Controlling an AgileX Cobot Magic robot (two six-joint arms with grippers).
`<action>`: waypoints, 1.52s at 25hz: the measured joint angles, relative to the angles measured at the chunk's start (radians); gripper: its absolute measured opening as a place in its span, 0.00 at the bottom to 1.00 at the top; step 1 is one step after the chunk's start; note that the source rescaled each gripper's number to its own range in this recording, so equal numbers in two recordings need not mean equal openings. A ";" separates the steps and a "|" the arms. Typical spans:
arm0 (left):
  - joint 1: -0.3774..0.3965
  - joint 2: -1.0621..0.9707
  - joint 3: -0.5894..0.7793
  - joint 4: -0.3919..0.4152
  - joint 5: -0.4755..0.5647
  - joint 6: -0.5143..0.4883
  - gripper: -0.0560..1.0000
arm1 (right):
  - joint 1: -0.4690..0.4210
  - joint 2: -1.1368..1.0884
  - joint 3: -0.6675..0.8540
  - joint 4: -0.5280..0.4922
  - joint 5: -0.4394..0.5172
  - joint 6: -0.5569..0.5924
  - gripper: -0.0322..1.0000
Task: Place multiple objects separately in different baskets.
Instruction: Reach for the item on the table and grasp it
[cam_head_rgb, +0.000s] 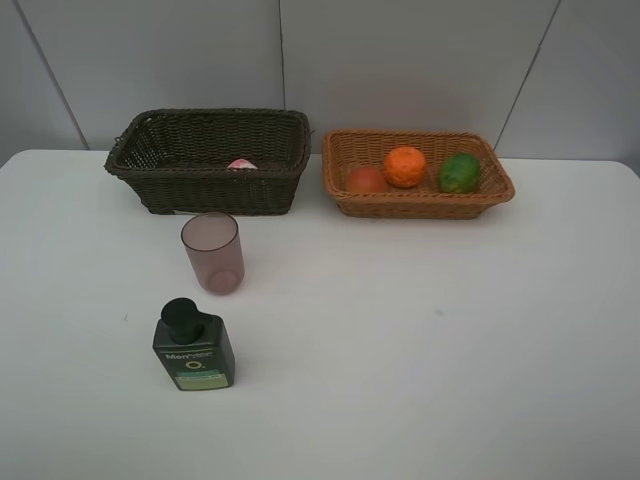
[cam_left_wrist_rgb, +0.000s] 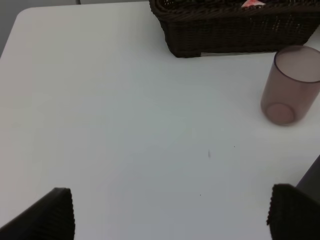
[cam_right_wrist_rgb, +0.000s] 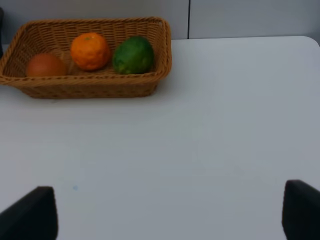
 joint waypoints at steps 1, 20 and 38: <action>0.000 0.000 0.000 0.000 0.000 0.000 1.00 | 0.000 0.000 0.000 0.000 0.000 0.000 0.96; 0.000 0.006 0.000 0.000 0.000 0.000 1.00 | 0.000 0.000 0.000 0.000 -0.003 0.000 0.96; -0.181 1.074 -0.406 -0.185 -0.075 0.198 1.00 | 0.000 0.000 0.000 0.000 -0.004 0.000 0.96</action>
